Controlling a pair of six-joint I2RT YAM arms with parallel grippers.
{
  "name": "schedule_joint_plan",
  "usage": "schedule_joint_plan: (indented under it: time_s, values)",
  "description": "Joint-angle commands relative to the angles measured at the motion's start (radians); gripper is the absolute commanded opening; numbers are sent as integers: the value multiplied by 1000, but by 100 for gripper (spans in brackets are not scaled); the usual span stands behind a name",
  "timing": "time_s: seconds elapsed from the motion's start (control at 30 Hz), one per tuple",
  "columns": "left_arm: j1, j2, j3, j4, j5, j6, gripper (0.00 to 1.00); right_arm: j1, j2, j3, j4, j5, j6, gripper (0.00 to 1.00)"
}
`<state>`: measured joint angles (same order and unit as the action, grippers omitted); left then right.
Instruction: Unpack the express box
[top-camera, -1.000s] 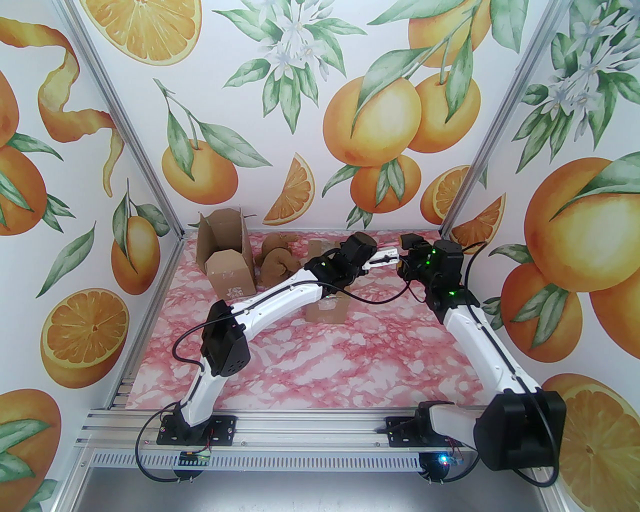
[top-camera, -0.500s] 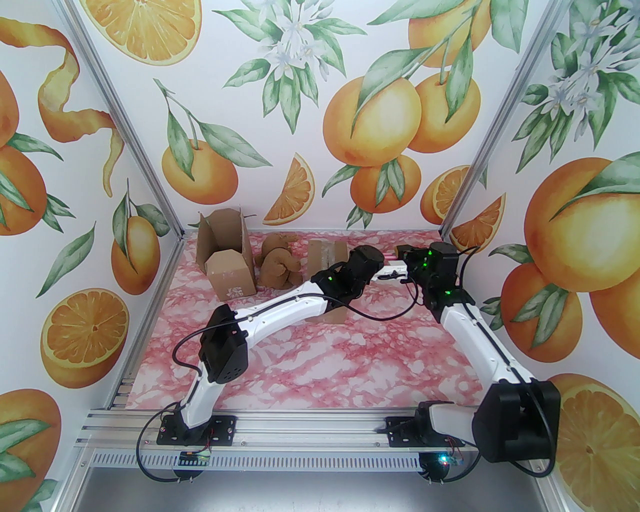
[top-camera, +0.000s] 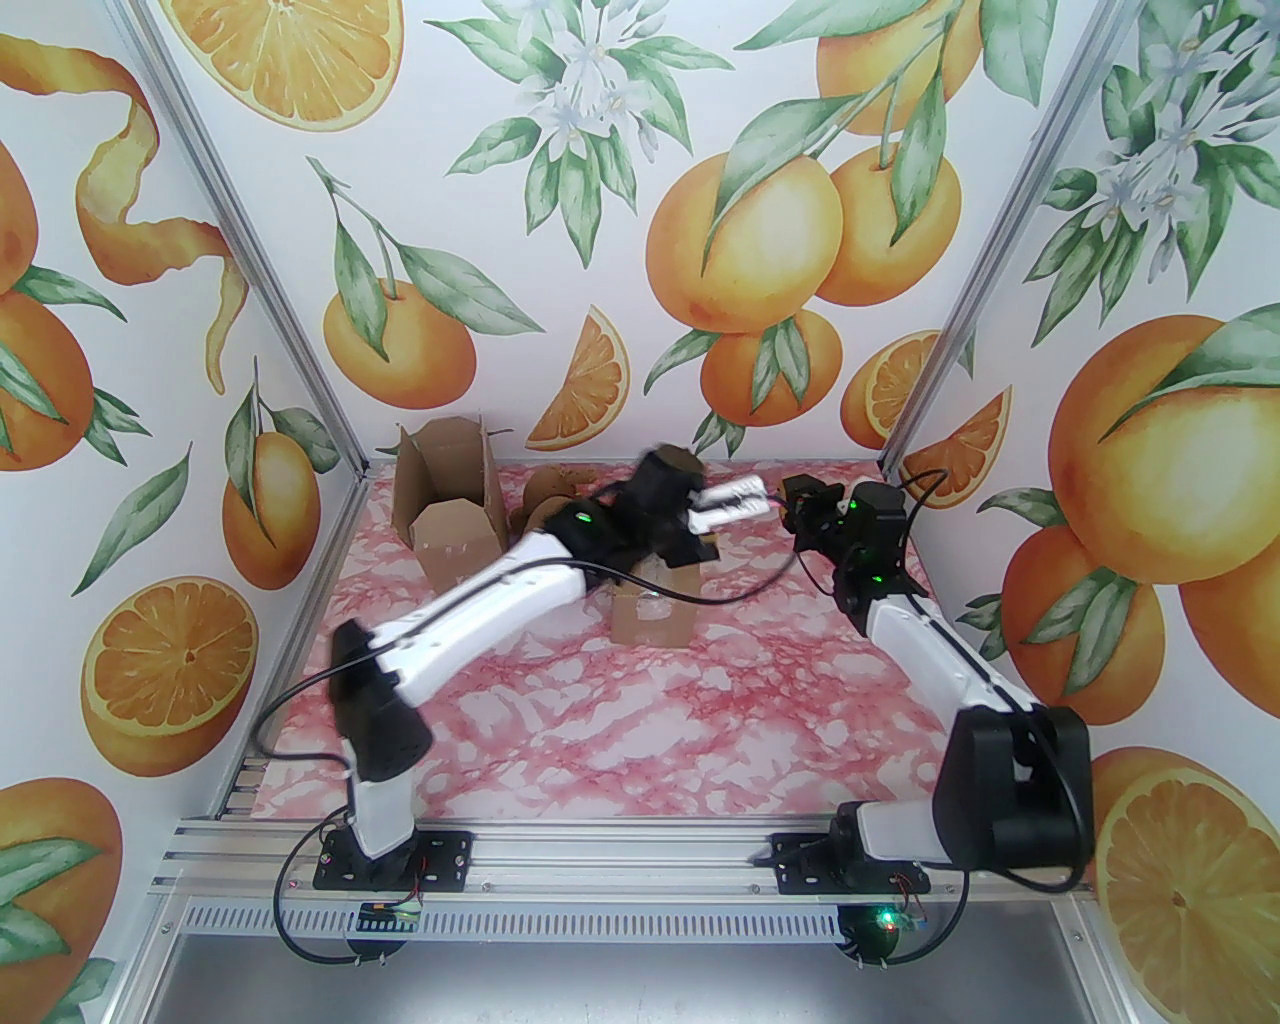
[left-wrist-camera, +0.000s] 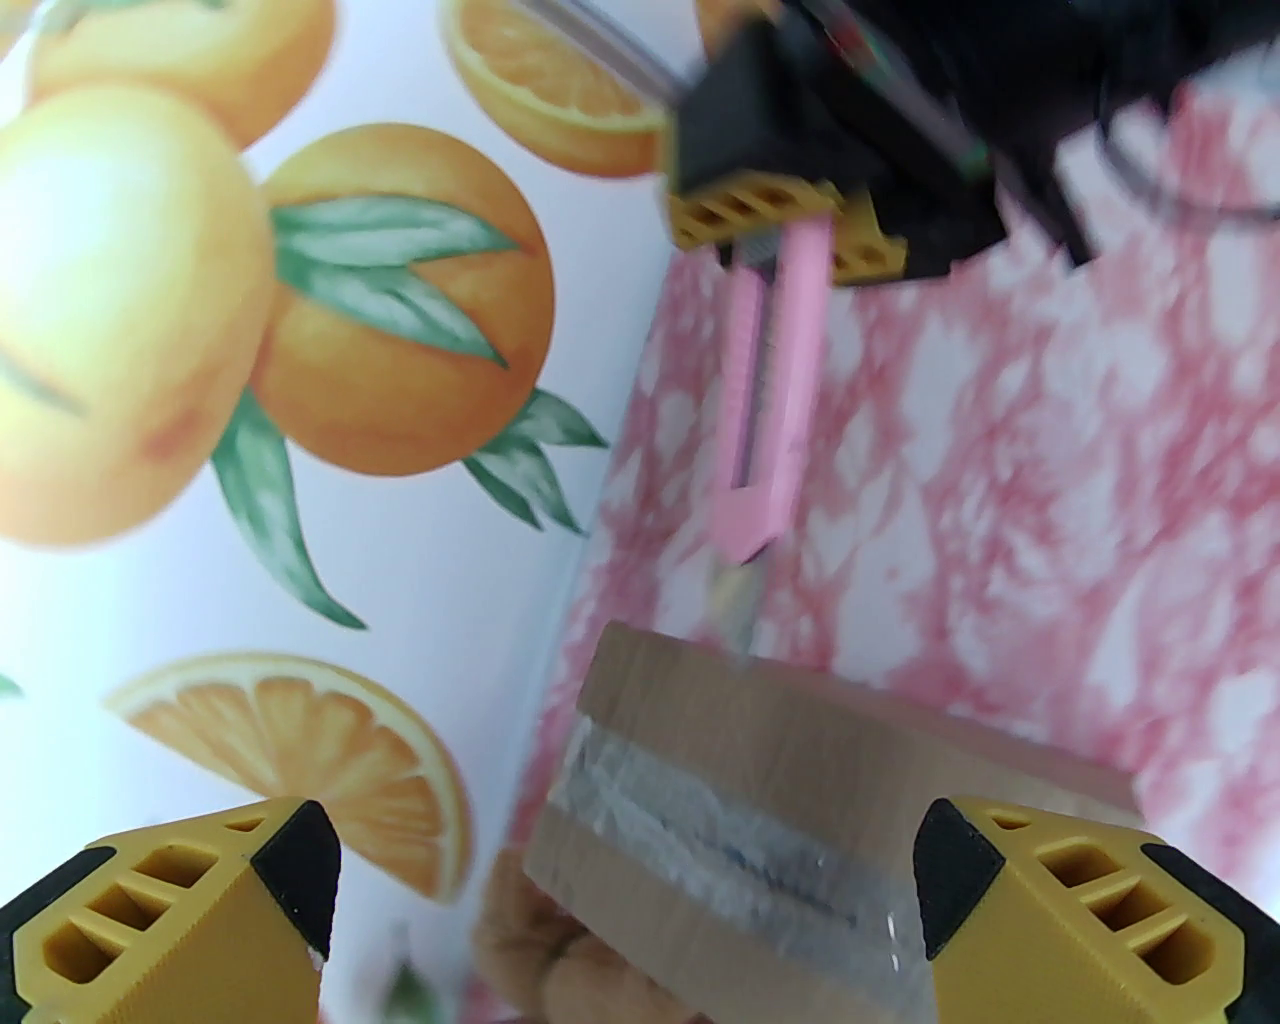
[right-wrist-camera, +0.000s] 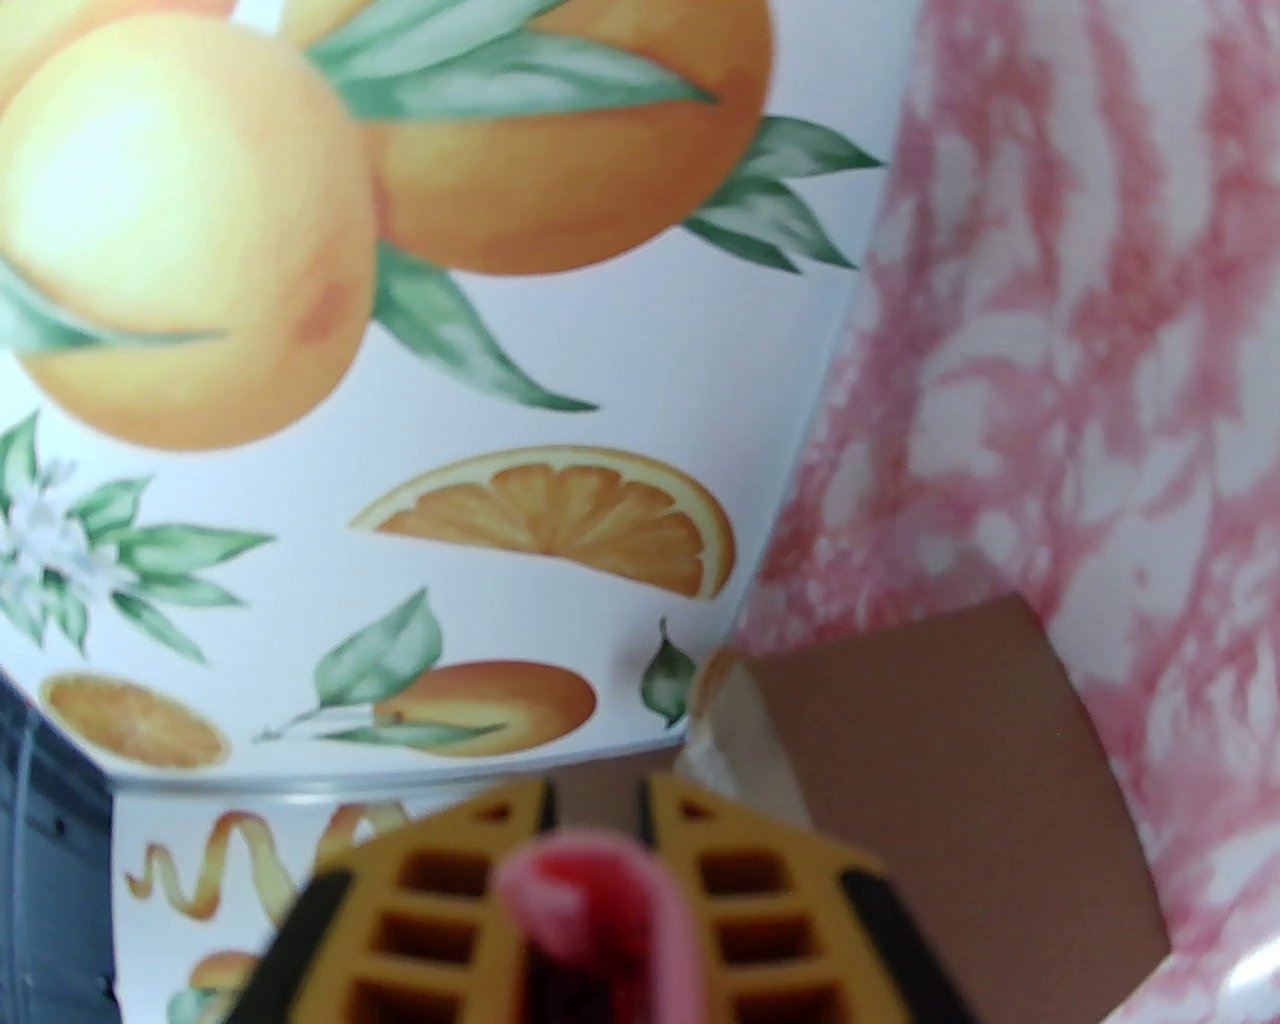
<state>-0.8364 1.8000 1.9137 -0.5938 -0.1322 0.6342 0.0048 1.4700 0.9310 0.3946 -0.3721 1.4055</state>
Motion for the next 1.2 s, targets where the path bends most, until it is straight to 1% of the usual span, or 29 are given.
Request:
schedule_joint_plan:
  time_s: [0.0, 0.1, 0.17, 0.23, 0.3, 0.33, 0.37, 0.4, 0.47, 0.57, 0.73, 0.93, 1.03, 1.1, 1.17]
  values:
    - [57, -63, -6, -78, 323, -190, 93, -2, 51, 20, 290, -115, -155, 0]
    - [129, -22, 61, -108, 528, -279, 91, 12, 87, 9, 523, -173, -192, 0]
    - [170, 32, 115, -115, 653, -332, 87, 31, 114, 16, 690, -247, -216, 0]
    - [202, 103, 193, -135, 755, -368, 80, 59, 127, 29, 777, -325, -263, 0]
    - [225, 187, 290, -172, 842, -398, 67, 95, 127, 28, 837, -389, -320, 0]
    - [227, 220, 331, -195, 870, -402, 62, 108, 127, 30, 842, -407, -336, 0]
    - [229, 248, 372, -218, 885, -403, 60, 121, 127, 31, 840, -432, -359, 0]
    - [228, 267, 392, -228, 896, -398, 59, 135, 124, 26, 840, -454, -389, 0]
    - [229, 276, 395, -228, 903, -385, 58, 152, 114, 13, 839, -476, -441, 0]
    - [234, 279, 387, -240, 916, -364, 58, 163, 108, 4, 850, -495, -469, 0]
    - [241, 281, 376, -270, 1003, -359, 55, 173, 114, 20, 812, -527, -528, 0]
    - [247, 276, 330, -304, 1105, -351, 56, 171, 118, 45, 817, -549, -578, 0]
    - [249, 275, 317, -315, 1135, -344, 49, 170, 132, 66, 835, -566, -574, 0]
    - [249, 277, 313, -329, 1143, -335, 44, 170, 145, 75, 892, -573, -542, 0]
    - [250, 279, 311, -339, 1145, -327, 38, 170, 160, 82, 935, -572, -510, 0]
